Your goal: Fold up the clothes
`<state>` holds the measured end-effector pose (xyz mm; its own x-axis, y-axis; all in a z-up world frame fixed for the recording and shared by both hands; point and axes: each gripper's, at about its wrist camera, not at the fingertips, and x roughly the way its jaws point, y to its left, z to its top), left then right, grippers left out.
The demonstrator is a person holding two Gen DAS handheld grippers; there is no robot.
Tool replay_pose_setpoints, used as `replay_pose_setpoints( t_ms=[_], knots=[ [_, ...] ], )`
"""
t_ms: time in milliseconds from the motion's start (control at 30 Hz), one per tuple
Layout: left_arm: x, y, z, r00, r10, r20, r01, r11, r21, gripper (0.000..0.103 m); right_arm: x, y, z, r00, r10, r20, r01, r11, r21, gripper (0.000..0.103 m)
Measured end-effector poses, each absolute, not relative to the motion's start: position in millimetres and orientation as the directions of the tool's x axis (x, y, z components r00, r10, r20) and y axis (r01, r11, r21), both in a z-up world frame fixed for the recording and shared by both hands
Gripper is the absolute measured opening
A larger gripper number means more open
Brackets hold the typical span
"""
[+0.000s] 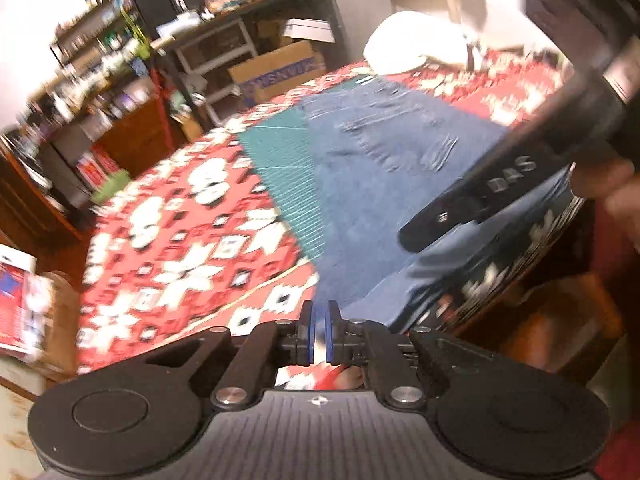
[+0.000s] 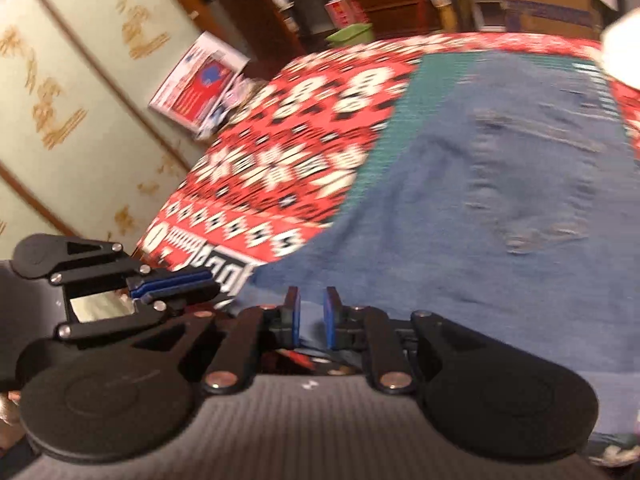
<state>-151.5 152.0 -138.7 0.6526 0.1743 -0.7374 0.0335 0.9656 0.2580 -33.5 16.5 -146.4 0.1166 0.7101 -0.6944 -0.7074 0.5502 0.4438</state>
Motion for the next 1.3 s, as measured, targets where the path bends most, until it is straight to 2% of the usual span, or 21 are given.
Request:
replay_pose_setpoints(
  t_ms=[200, 367, 400, 667, 733, 900, 967, 1033, 1100, 1167, 1300],
  knots=[
    [-121.4, 153.0, -163.1, 0.597, 0.163, -0.785, 0.006, 0.978, 0.207, 0.007, -18.3, -39.0, -153.2, 0.256, 0.615, -0.746, -0.667, 0.671, 0.324, 0.015],
    [-128.7, 161.6, -169.6, 0.602, 0.171, -0.78, -0.029, 0.981, 0.192, 0.017, -15.3, -82.6, -170.2, 0.373, 0.507, -0.777, -0.601, 0.77, 0.214, 0.015],
    [-130.1, 163.1, -170.0, 0.602, 0.175, -0.779, -0.036, 0.981, 0.193, 0.019, -16.6, -90.9, -174.4, 0.393, 0.482, -0.783, -0.592, 0.784, 0.185, 0.01],
    [-132.1, 162.6, -166.4, 0.588, 0.194, -0.785, -0.055, 0.978, 0.201, 0.021, -26.5, -123.5, -174.6, 0.397, 0.487, -0.778, -0.585, 0.788, 0.194, 0.01],
    [-131.3, 162.6, -161.1, 0.58, 0.199, -0.79, -0.069, 0.978, 0.196, 0.022, -30.5, -122.8, -169.1, 0.402, 0.479, -0.78, -0.587, 0.789, 0.182, 0.015],
    [-130.3, 150.0, -136.3, 0.61, 0.221, -0.761, -0.102, 0.974, 0.201, 0.04, -41.2, -125.8, -144.9, 0.462, 0.465, -0.755, -0.587, 0.799, 0.132, 0.032],
    [-126.8, 143.2, -125.6, 0.632, 0.226, -0.741, -0.121, 0.974, 0.194, 0.057, -40.7, -122.4, -134.8, 0.497, 0.46, -0.736, -0.58, 0.807, 0.112, 0.038],
    [-117.1, 135.5, -119.2, 0.646, 0.213, -0.733, -0.125, 0.977, 0.174, 0.069, -39.0, -116.7, -127.3, 0.522, 0.461, -0.718, -0.584, 0.807, 0.093, 0.042],
    [-106.0, 128.4, -115.4, 0.657, 0.191, -0.73, -0.119, 0.981, 0.15, 0.073, -35.7, -107.8, -123.6, 0.54, 0.463, -0.703, -0.589, 0.804, 0.077, 0.048],
    [-91.7, 120.5, -117.1, 0.656, 0.185, -0.732, -0.119, 0.983, 0.142, 0.076, -27.1, -96.5, -126.6, 0.527, 0.468, -0.71, -0.603, 0.794, 0.077, 0.048],
    [-57.0, 112.4, -138.5, 0.628, 0.165, -0.76, -0.112, 0.986, 0.122, 0.076, -10.1, -70.9, -148.2, 0.517, 0.436, -0.737, -0.616, 0.787, 0.034, 0.048]
  ],
)
